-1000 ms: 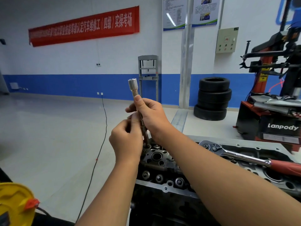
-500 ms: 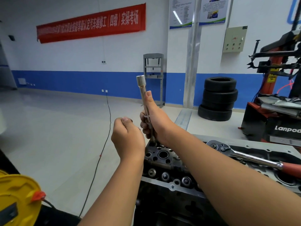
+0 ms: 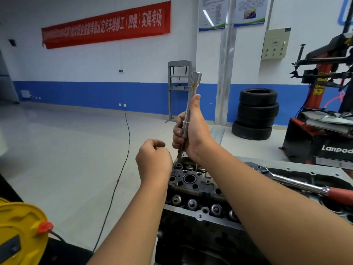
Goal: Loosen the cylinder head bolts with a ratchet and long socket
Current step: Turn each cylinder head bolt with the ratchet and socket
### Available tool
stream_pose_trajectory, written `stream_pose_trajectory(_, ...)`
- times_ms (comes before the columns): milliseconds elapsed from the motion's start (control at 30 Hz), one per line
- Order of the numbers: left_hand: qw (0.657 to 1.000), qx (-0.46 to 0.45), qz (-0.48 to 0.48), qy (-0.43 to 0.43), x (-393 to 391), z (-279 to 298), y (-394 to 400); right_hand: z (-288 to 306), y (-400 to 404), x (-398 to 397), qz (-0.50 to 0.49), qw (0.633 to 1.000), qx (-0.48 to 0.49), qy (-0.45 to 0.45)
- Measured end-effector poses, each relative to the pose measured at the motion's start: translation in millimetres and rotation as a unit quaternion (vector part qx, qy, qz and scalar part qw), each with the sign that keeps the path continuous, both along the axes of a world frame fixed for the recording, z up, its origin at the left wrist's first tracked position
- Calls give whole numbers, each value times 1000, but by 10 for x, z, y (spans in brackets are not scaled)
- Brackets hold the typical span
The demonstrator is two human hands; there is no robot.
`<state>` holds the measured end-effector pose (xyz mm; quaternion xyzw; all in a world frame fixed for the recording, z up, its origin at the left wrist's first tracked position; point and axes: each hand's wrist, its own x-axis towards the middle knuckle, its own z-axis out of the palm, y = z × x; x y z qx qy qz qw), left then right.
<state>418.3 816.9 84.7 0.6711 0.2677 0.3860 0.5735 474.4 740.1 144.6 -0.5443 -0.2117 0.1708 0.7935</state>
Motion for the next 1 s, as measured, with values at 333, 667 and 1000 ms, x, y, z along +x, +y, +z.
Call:
stream_pose_trajectory(333,999,-6,-33,13,32,-42,16,-216,45,75,2,985,-151,-85)
stream_pose_trajectory(667,1000,-14,-6,27,16,-26,0,-160,84,80,-1,999,-21,-46)
stream_pose_trajectory(1000,999,-3,-28,37,-27,6,-25,-239,102,75,-28,971,-166,-171)
